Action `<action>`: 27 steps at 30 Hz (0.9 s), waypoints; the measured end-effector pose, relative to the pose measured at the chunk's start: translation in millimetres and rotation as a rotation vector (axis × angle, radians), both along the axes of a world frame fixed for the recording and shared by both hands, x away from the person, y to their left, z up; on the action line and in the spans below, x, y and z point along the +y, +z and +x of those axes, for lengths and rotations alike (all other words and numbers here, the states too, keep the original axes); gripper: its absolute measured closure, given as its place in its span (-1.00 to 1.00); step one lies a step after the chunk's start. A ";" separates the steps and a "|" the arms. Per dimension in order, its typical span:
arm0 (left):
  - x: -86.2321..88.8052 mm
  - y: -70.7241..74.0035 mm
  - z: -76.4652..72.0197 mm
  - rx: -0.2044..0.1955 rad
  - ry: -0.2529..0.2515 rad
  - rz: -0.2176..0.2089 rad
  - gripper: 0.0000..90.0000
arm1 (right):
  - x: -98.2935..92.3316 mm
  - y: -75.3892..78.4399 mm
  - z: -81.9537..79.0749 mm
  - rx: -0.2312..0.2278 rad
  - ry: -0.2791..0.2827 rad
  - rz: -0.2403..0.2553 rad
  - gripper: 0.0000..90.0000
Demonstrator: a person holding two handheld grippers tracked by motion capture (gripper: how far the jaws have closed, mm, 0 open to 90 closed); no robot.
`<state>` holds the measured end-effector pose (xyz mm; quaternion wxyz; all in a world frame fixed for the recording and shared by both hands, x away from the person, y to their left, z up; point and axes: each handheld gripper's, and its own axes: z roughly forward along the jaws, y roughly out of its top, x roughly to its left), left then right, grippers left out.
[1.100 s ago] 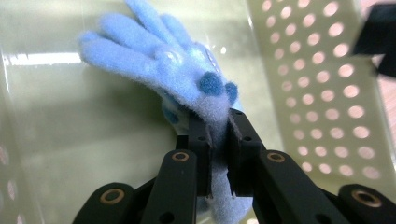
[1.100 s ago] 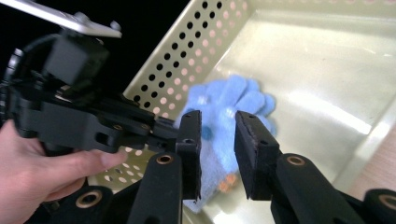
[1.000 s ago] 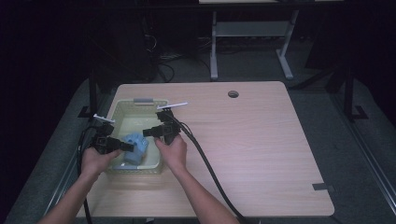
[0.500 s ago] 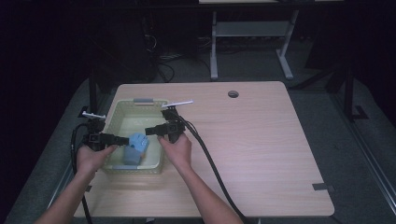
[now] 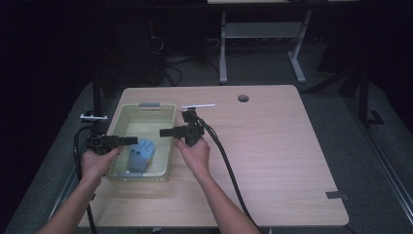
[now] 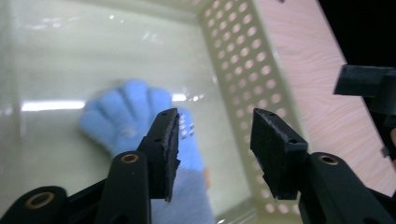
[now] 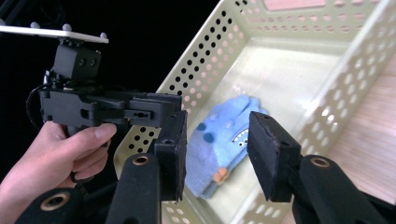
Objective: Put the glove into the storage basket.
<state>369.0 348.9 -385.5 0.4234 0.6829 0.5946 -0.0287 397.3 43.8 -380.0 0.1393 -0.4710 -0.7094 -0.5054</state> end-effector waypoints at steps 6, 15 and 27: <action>-13.8 8.1 -1.1 -0.036 -0.040 -0.029 -0.02 | -15.4 -0.4 2.9 -0.001 -0.008 0.015 0.14; -31.9 11.9 -2.0 -0.069 -0.079 -0.059 -0.16 | -42.4 1.8 2.9 -0.012 -0.033 0.035 0.03; -55.4 15.4 -4.6 -0.089 -0.129 -0.069 -0.25 | -73.9 -1.9 -0.7 -0.005 -0.076 0.039 -0.07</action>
